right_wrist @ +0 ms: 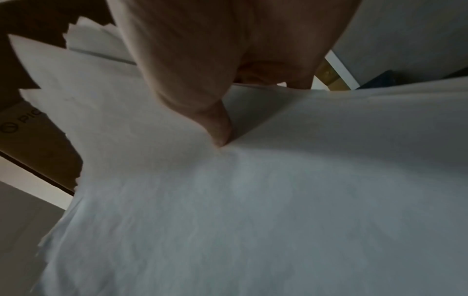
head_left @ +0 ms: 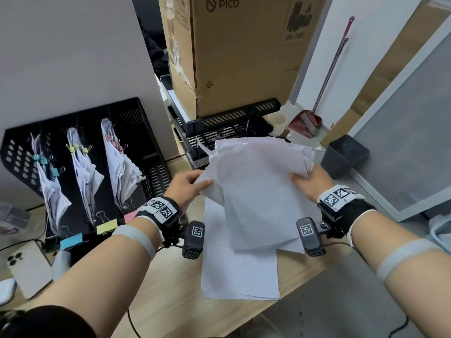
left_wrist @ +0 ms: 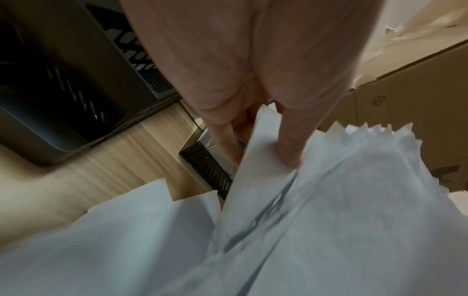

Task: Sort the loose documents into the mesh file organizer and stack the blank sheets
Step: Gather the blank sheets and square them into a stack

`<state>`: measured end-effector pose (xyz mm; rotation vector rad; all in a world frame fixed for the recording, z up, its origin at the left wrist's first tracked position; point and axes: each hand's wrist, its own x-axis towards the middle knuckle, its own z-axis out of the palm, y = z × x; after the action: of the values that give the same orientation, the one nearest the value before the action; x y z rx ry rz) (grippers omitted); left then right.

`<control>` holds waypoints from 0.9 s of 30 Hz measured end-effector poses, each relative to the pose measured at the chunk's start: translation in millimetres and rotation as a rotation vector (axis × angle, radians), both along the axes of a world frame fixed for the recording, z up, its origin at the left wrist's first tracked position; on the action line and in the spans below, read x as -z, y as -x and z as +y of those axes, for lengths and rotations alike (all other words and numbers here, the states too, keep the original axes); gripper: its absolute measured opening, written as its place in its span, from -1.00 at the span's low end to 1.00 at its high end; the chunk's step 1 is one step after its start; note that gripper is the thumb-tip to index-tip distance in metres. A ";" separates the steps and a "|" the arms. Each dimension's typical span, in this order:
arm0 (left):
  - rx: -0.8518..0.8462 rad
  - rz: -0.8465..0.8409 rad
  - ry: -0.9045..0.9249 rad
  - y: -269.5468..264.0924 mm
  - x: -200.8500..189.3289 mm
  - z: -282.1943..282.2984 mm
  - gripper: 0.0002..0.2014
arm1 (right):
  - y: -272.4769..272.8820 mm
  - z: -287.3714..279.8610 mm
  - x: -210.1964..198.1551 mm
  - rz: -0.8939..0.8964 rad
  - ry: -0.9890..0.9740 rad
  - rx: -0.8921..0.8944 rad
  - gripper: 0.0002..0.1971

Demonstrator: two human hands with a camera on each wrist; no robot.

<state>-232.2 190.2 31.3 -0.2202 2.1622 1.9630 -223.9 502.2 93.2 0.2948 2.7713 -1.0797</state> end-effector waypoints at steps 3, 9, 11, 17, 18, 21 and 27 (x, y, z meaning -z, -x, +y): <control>-0.040 -0.027 -0.073 4.3 -14.8 -9.0 -0.78 | 9.9 10.0 -3.5 -0.040 -0.160 -0.114 -0.73; 0.200 -0.056 -0.114 11.1 -65.2 -13.2 -0.89 | 19.3 -7.5 -18.5 0.082 -0.136 -0.447 -0.76; 0.305 -0.085 -0.100 8.4 -81.3 -11.1 -0.95 | 25.4 -17.9 -21.7 0.118 -0.028 -0.524 -0.59; 0.461 -0.104 -0.086 -3.7 -96.7 -23.9 -0.85 | 37.4 -39.5 -27.1 0.129 0.036 -0.765 -0.42; 0.442 -0.098 -0.073 -6.5 -97.3 -26.6 -0.76 | 37.7 -43.4 -29.0 0.154 0.050 -0.813 -0.50; 0.363 -0.051 -0.024 -14.7 -95.8 -38.1 -0.63 | 37.9 -54.0 -31.7 0.143 0.087 -0.822 -0.66; 0.195 0.054 -0.056 -25.3 -92.5 -60.7 -0.74 | 33.9 -72.9 -25.2 0.028 0.187 -0.755 -0.72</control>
<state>-207.0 129.5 123.7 0.0519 2.0698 1.9361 -257.7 429.3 118.3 -0.7306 2.4042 -1.0926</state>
